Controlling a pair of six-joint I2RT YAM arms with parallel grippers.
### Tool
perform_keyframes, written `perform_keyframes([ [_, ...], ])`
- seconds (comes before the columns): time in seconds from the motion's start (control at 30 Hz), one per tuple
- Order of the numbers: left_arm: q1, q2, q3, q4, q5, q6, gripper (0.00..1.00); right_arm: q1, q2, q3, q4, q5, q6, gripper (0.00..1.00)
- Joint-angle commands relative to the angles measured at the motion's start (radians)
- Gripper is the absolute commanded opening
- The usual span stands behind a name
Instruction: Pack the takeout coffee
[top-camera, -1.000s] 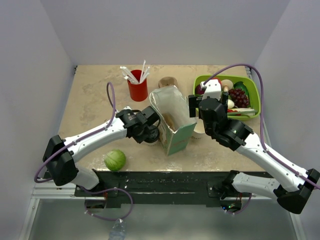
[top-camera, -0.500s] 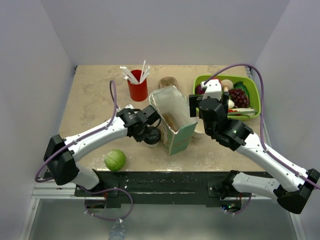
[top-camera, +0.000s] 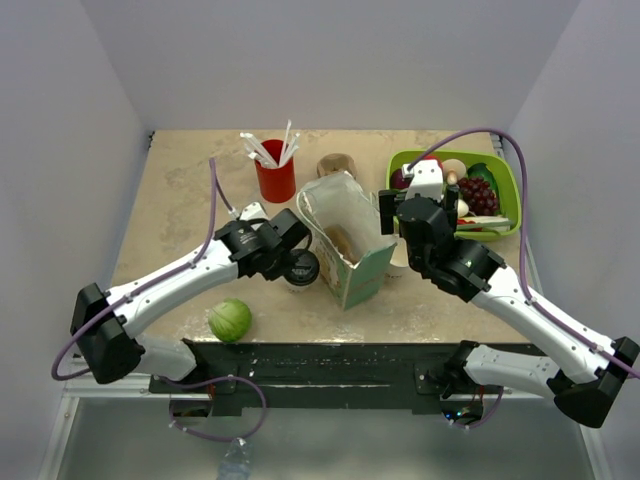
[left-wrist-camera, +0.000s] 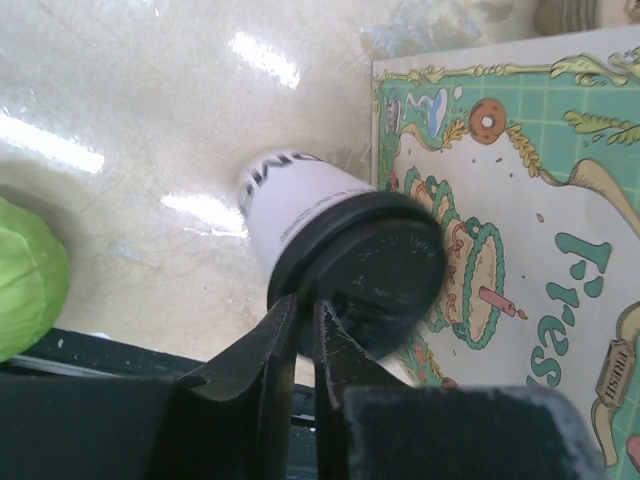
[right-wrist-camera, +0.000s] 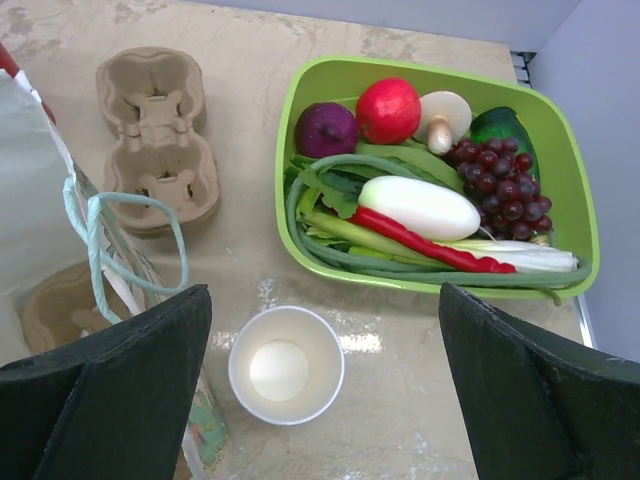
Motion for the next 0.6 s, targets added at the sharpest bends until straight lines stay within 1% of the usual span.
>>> perform_keyframes([
  [0.0,0.059,-0.070,-0.048,0.059,-0.008,0.087,0.00,0.002,-0.007,0.000,0.040,0.056,0.000,0.97],
  [0.2,0.111,-0.126,-0.085,0.119,0.019,0.162,0.00,0.002,0.007,0.002,0.038,0.064,-0.006,0.97],
  [0.27,0.119,-0.130,-0.089,0.139,0.039,0.210,0.00,0.002,0.012,0.002,0.035,0.073,-0.010,0.97],
  [0.4,0.128,-0.104,-0.089,0.180,0.104,0.287,0.00,0.002,0.020,0.002,0.038,0.079,-0.016,0.97],
  [0.43,0.129,-0.095,-0.092,0.212,0.121,0.316,0.00,0.002,0.021,0.002,0.040,0.082,-0.021,0.97],
  [0.47,0.129,-0.084,-0.103,0.229,0.168,0.334,0.00,0.002,0.023,0.003,0.037,0.084,-0.021,0.97],
  [0.57,0.133,-0.017,-0.079,0.238,0.223,0.382,0.00,0.002,0.023,0.006,0.037,0.087,-0.023,0.97],
])
